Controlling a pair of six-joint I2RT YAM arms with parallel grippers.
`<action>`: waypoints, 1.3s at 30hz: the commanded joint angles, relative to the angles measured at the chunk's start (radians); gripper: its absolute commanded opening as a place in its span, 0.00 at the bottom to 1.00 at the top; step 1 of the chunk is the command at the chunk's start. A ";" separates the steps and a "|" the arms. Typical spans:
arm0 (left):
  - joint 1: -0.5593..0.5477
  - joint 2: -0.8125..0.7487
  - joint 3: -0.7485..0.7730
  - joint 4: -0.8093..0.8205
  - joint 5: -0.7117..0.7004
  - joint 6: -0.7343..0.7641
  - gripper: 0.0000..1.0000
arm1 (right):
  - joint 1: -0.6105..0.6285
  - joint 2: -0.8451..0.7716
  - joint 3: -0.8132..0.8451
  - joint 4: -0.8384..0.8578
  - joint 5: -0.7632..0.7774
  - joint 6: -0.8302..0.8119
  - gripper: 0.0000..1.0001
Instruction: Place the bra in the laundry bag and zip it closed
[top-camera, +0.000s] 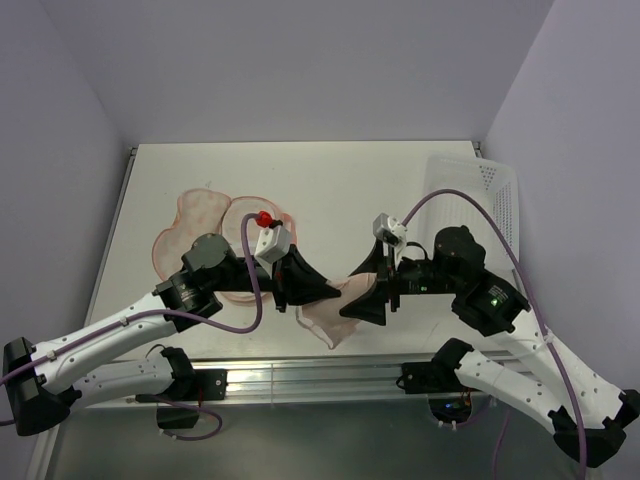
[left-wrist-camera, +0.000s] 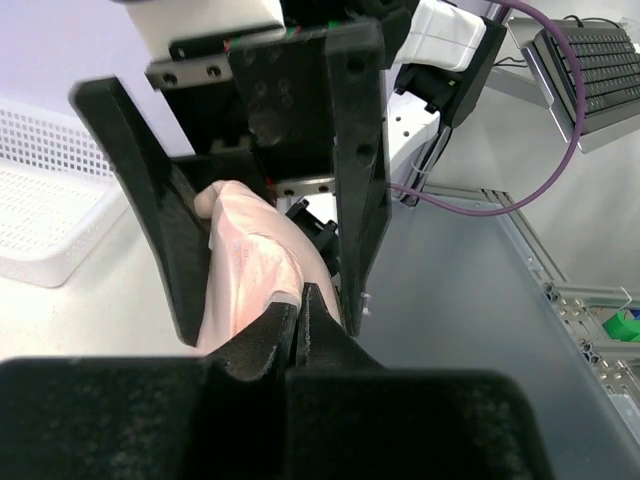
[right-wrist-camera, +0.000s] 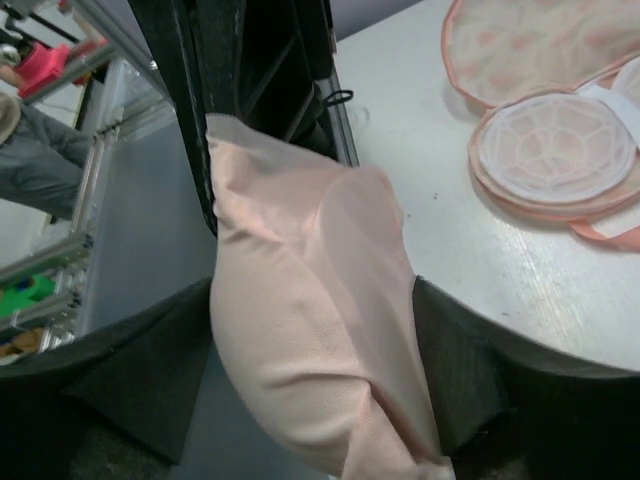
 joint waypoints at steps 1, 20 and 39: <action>0.003 -0.015 0.021 0.044 -0.027 0.010 0.00 | 0.017 -0.028 -0.015 0.041 0.011 0.025 0.73; 0.032 -0.315 -0.158 -0.133 -0.770 -0.164 0.95 | 0.061 0.109 0.087 0.170 0.105 0.115 0.00; 0.013 -0.261 -0.536 0.348 -0.483 -0.511 0.64 | 0.104 0.109 0.018 0.262 0.338 0.234 0.00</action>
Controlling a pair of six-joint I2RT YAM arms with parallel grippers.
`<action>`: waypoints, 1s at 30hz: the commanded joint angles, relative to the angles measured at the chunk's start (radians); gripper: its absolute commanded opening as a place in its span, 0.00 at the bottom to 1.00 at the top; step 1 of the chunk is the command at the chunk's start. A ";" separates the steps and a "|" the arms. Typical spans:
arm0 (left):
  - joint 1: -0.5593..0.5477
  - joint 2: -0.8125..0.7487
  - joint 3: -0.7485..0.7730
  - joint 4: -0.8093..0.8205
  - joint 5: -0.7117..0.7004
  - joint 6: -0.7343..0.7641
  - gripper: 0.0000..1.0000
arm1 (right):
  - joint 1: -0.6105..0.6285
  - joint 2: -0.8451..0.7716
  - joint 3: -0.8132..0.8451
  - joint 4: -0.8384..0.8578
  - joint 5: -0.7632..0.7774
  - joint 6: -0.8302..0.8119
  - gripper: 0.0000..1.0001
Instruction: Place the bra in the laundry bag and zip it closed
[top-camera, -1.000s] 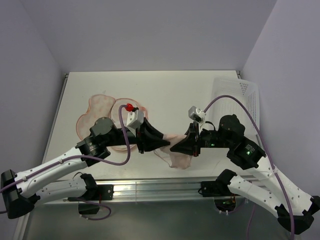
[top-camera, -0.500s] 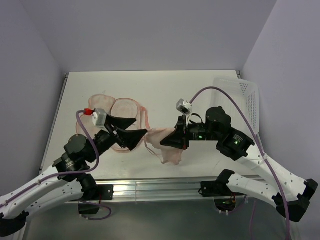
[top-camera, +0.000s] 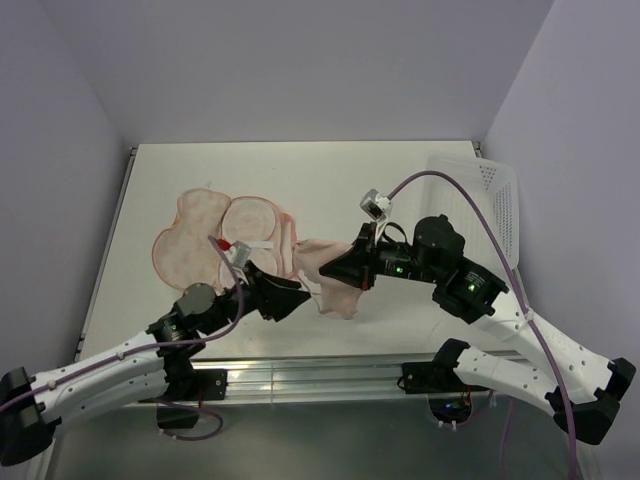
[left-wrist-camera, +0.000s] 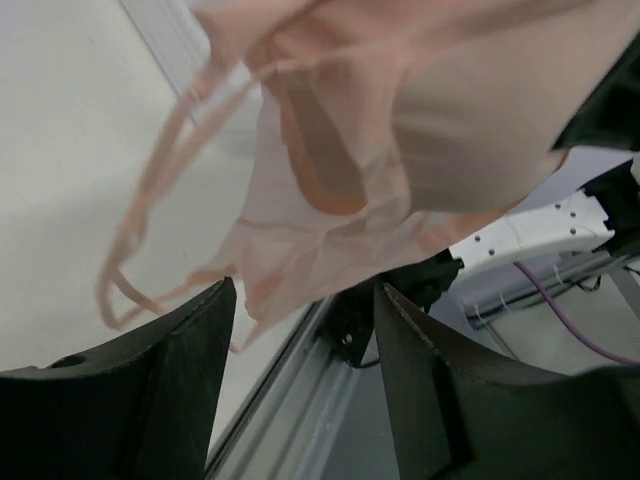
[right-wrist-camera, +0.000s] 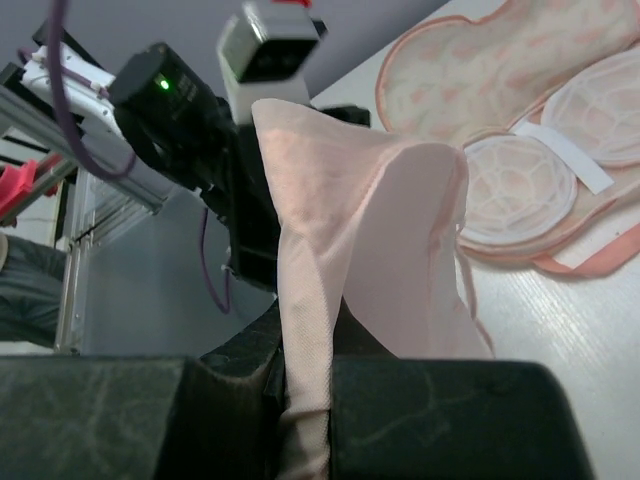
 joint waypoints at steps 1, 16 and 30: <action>-0.031 0.095 -0.023 0.309 0.112 -0.081 0.66 | 0.004 -0.047 -0.043 0.115 0.078 0.085 0.00; -0.143 0.440 0.034 0.432 0.060 0.023 0.61 | 0.004 -0.095 -0.132 0.161 0.102 0.135 0.00; -0.471 0.296 0.155 0.181 -0.039 -0.009 0.00 | -0.004 -0.211 -0.293 -0.124 0.280 0.222 0.07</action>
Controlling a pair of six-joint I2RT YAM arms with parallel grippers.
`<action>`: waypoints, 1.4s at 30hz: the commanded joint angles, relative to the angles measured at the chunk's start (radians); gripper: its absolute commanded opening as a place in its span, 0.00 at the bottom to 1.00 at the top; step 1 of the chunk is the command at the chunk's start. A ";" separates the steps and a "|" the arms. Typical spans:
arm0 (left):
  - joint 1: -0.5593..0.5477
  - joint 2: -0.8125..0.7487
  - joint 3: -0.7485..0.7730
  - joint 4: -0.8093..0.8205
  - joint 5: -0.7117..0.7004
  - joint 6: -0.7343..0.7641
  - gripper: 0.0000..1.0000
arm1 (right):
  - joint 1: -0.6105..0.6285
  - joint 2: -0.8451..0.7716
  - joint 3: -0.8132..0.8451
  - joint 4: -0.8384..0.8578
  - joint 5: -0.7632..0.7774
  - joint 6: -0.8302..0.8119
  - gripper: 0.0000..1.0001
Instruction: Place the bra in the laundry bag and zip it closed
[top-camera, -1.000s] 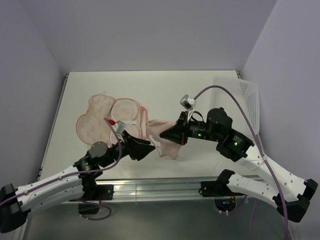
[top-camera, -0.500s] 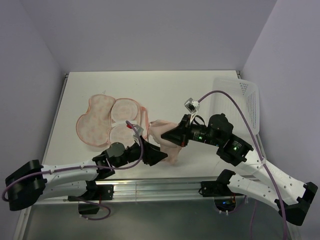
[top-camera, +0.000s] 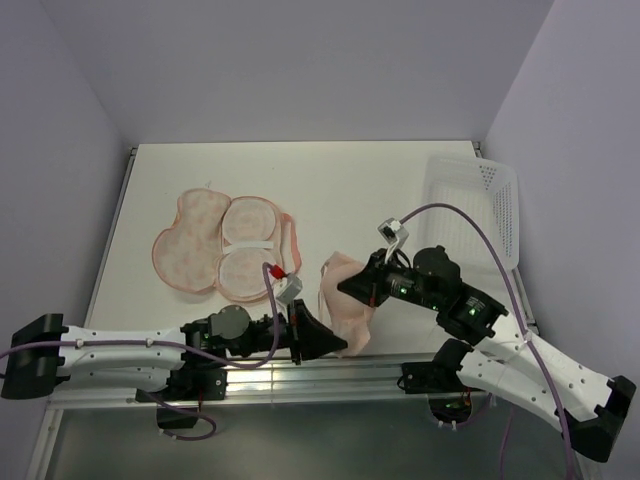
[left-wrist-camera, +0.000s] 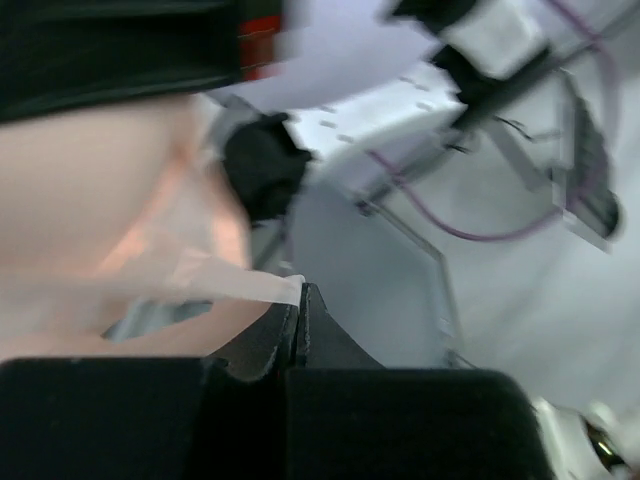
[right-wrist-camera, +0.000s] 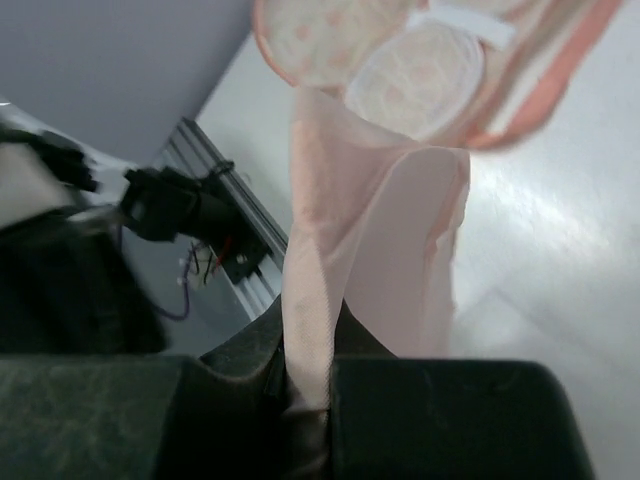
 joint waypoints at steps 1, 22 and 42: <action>-0.136 -0.018 0.100 -0.079 -0.062 -0.001 0.00 | -0.002 -0.056 -0.065 -0.130 0.035 0.045 0.08; -0.190 -0.188 0.426 -0.429 -0.536 0.240 0.00 | -0.001 -0.223 0.050 -0.046 0.158 -0.063 0.92; -0.189 -0.315 0.374 -0.570 -0.380 0.203 0.00 | 0.005 -0.104 0.075 0.017 -0.333 -0.413 0.93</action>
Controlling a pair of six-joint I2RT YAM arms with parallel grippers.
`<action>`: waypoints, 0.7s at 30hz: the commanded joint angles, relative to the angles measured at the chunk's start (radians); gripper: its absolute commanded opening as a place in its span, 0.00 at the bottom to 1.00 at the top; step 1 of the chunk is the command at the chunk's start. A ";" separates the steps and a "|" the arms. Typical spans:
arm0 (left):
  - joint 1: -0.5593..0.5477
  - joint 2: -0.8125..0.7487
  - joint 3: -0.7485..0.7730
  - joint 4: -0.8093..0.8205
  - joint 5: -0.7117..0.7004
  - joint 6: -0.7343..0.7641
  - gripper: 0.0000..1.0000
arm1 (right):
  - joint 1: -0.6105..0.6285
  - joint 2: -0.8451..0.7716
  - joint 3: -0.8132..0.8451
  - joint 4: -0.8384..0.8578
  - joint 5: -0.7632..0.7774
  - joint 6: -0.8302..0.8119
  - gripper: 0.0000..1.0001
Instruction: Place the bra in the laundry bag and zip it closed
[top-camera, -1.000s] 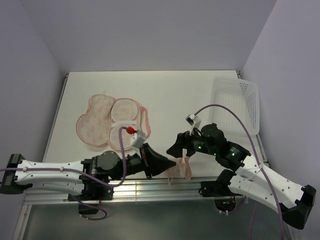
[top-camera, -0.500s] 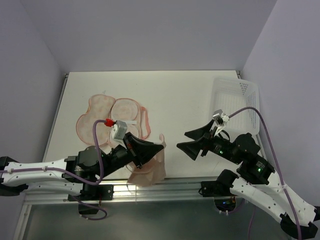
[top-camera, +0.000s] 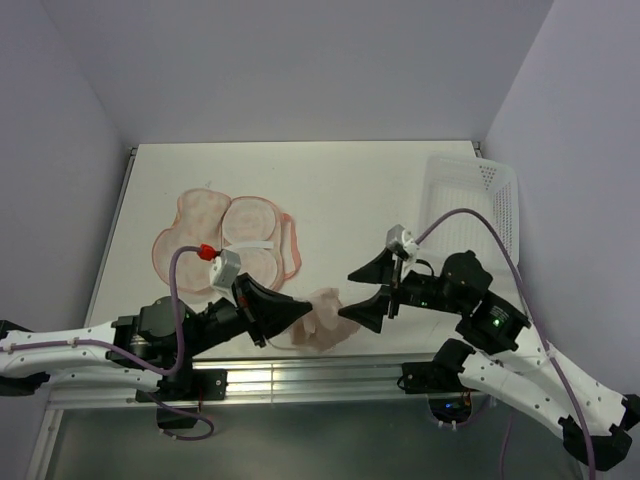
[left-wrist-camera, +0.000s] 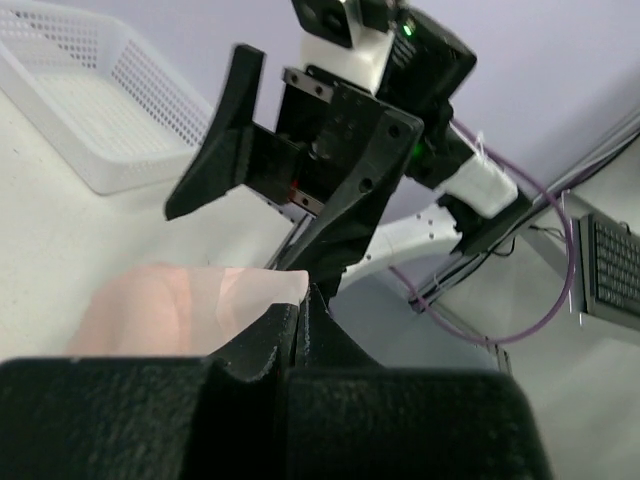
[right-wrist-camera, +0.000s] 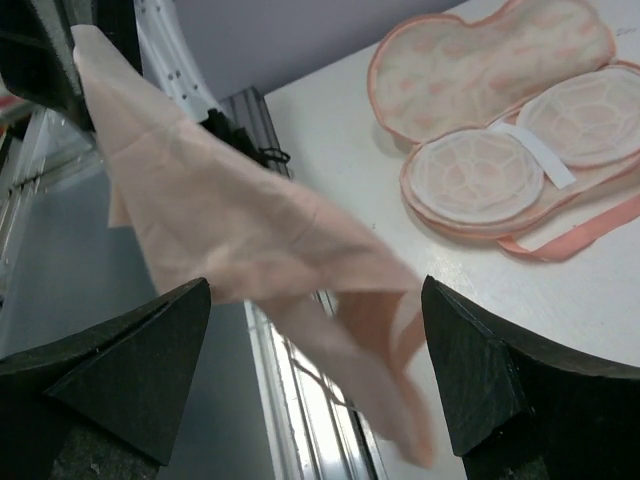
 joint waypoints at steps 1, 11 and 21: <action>-0.003 -0.011 0.023 -0.002 0.076 0.005 0.00 | 0.012 0.084 0.064 0.035 -0.118 -0.108 0.93; 0.015 0.012 0.026 0.016 0.133 0.029 0.00 | 0.227 0.048 0.029 0.119 -0.145 -0.196 1.00; 0.030 0.066 0.029 0.051 0.196 0.036 0.00 | 0.229 0.219 0.158 0.064 0.003 -0.282 1.00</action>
